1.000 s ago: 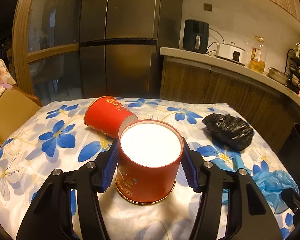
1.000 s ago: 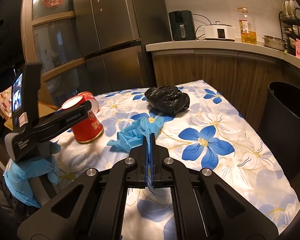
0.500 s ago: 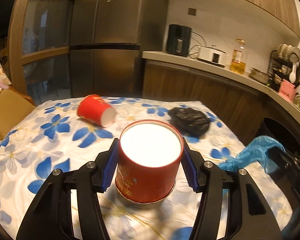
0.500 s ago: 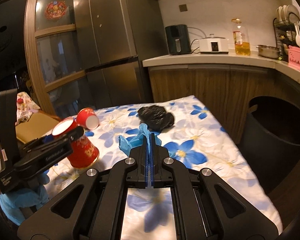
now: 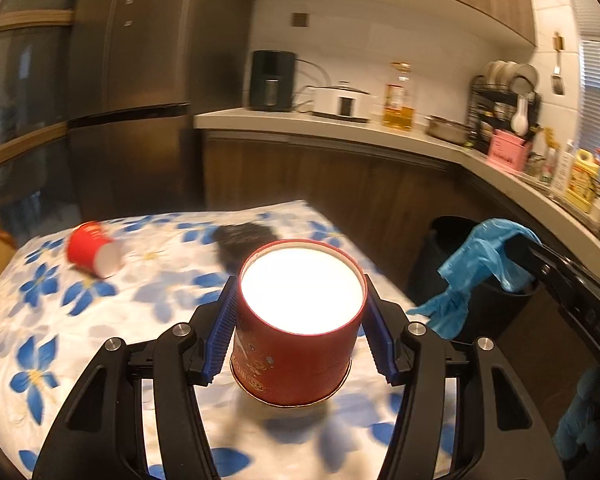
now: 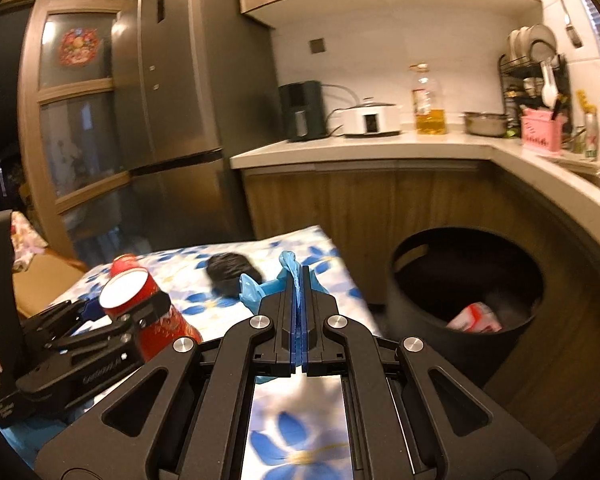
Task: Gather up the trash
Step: 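Carry the red cup and blue glove over the black bin with both tools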
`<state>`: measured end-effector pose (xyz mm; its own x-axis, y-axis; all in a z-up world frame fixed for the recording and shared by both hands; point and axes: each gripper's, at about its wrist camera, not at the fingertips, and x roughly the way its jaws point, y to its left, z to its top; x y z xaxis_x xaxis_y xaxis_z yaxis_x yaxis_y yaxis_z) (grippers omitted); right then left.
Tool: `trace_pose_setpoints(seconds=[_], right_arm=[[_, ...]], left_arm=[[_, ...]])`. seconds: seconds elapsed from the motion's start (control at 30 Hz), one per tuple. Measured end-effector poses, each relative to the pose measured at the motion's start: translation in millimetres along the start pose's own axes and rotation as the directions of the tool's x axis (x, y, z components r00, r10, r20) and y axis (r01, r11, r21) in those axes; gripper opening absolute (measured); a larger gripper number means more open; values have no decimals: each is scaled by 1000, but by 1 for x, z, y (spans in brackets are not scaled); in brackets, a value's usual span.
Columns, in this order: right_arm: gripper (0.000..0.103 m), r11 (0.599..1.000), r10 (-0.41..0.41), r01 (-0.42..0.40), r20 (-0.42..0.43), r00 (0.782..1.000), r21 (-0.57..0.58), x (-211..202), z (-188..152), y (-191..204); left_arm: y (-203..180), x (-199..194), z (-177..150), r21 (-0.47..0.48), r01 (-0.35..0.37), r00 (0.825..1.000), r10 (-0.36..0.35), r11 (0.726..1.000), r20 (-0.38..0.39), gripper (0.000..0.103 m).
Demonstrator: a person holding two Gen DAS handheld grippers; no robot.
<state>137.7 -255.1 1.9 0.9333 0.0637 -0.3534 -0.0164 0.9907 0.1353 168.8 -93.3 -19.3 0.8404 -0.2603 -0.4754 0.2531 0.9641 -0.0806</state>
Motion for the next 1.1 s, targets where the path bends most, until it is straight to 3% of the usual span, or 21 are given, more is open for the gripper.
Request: trace_pose_setpoints(seconds=[0.4,0.77,1.1], right_arm=[[1,990,-143,142,41,989,17,-7,30,-69],[1,974,-217,213,60,974,73,-4,48,-124],[2,958,-273,270,23,962,98,10,47,-164]], left_arm=[[-78,23,28,85,107,994,-108,991,7,57],[-125,51,50,124,180,983,-183,976,8,57],[-166,80,54,164,249,968,-251,955,-6,58]])
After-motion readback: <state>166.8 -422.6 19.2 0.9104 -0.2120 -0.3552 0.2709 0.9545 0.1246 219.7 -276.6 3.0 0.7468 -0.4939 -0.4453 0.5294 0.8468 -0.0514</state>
